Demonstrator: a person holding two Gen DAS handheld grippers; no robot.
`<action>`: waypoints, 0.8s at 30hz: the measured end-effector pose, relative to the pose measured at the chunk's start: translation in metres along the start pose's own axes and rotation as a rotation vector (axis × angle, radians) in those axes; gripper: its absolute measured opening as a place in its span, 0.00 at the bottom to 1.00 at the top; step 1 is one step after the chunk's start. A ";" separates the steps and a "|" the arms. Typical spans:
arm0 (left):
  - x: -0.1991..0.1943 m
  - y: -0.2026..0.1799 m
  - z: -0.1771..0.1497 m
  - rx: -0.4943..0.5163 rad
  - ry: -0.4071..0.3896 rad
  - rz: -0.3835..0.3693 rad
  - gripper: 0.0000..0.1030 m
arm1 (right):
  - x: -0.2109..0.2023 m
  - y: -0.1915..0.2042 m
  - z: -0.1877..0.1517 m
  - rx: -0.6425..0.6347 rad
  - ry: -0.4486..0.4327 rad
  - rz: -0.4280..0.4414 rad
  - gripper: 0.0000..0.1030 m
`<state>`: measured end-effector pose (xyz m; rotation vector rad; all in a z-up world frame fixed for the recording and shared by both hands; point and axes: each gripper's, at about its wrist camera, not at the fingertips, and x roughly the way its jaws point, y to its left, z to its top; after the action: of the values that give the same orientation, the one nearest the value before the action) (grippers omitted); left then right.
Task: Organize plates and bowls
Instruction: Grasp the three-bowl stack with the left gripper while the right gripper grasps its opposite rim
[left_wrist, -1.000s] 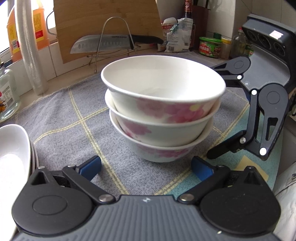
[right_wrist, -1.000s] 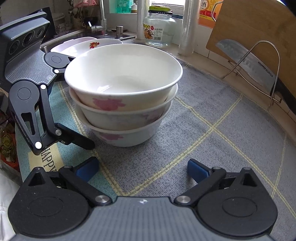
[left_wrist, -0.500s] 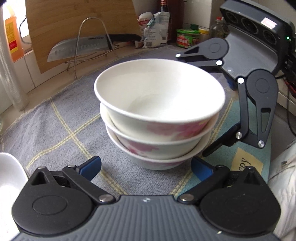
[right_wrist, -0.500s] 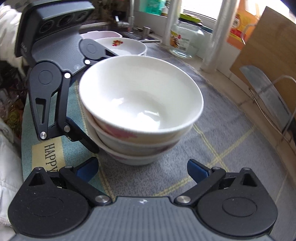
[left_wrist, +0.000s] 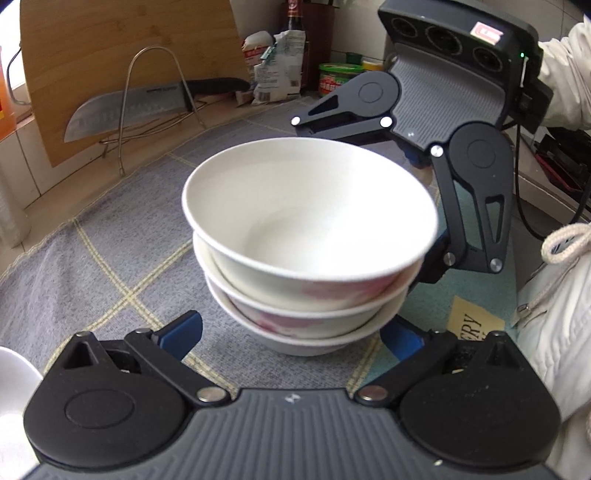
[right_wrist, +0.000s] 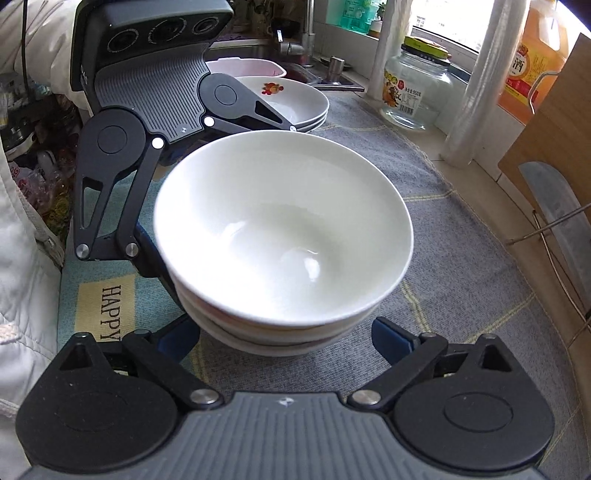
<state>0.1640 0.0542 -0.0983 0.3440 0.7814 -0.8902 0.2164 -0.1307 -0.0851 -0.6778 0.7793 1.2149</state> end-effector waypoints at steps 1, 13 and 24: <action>0.000 0.001 0.000 -0.002 0.001 -0.004 0.97 | 0.000 -0.002 0.000 0.009 0.001 0.007 0.95; -0.002 0.001 0.003 0.017 -0.015 -0.062 0.89 | -0.002 -0.001 0.007 -0.010 0.020 0.043 0.85; -0.005 0.000 0.009 0.069 -0.029 -0.074 0.88 | -0.002 0.000 0.008 -0.013 0.025 0.039 0.85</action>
<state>0.1665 0.0518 -0.0888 0.3642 0.7417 -0.9913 0.2178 -0.1253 -0.0794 -0.6922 0.8095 1.2500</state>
